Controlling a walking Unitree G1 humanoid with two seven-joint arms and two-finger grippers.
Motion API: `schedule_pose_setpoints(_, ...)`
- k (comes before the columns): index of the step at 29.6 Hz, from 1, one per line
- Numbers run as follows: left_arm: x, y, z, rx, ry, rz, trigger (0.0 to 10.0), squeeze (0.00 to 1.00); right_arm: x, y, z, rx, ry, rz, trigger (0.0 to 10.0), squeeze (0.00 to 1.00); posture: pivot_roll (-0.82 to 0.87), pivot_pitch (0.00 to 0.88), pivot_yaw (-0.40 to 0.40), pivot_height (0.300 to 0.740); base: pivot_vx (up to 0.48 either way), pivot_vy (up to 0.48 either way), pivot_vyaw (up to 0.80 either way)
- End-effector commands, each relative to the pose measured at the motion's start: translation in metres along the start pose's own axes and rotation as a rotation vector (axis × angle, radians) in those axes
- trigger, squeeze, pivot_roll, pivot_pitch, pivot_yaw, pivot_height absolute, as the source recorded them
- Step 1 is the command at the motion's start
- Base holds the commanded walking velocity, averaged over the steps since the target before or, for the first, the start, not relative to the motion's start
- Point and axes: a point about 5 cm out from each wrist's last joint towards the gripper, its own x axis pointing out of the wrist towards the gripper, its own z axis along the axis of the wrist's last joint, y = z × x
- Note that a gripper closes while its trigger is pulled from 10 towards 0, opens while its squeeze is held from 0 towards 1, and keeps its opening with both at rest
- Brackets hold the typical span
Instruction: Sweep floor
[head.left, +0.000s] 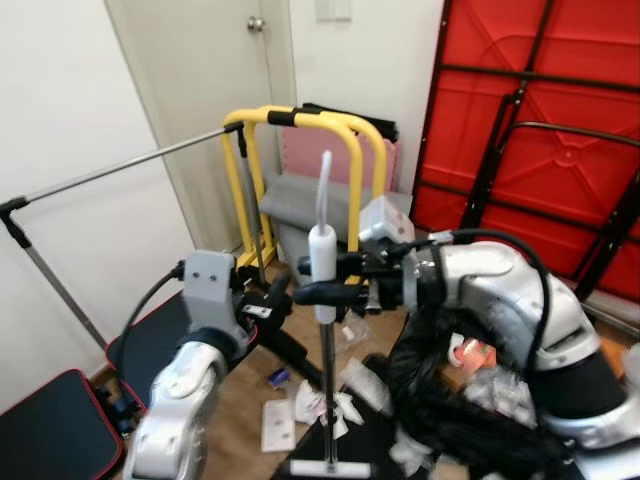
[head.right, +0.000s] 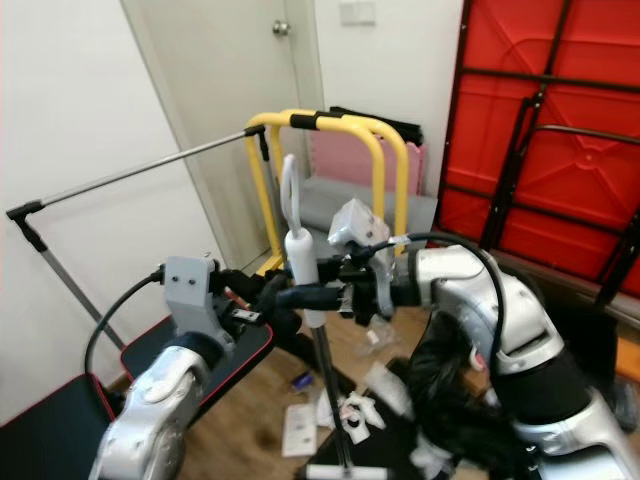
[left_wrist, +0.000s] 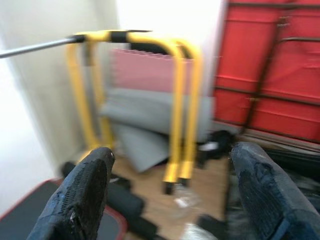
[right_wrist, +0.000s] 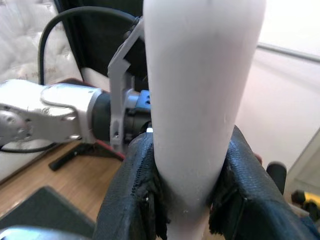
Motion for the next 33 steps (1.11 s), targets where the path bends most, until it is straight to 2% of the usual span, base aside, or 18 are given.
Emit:
schedule_pose_setpoints(1,0.000,0.001,-0.002,0.008,0.012,0.018,10.0,0.00,-0.002,-0.003,0.005,-0.026,-0.018,-0.013,10.0,0.00,-0.13,0.000,0.010,0.740,0.000,0.000,0.80)
schedule_pose_setpoints(18,0.000,0.002,-0.002,0.010,0.011,0.033,10.0,0.00,0.008,-0.008,0.000,0.019,-0.060,-0.098,10.0,0.00,-0.13,0.000,0.003,0.740,0.000,0.000,0.80)
schedule_pose_setpoints(22,0.000,0.002,-0.002,0.009,0.011,0.034,10.0,0.00,0.009,-0.011,-0.001,0.026,-0.075,-0.151,10.0,0.00,-0.13,0.000,0.003,0.740,0.000,0.000,0.00)
schedule_pose_setpoints(33,0.001,0.001,-0.001,0.009,0.009,0.034,10.0,0.00,0.009,-0.010,0.002,0.062,-0.134,-0.143,10.0,0.00,-0.13,0.000,0.003,0.740,0.000,0.000,0.00)
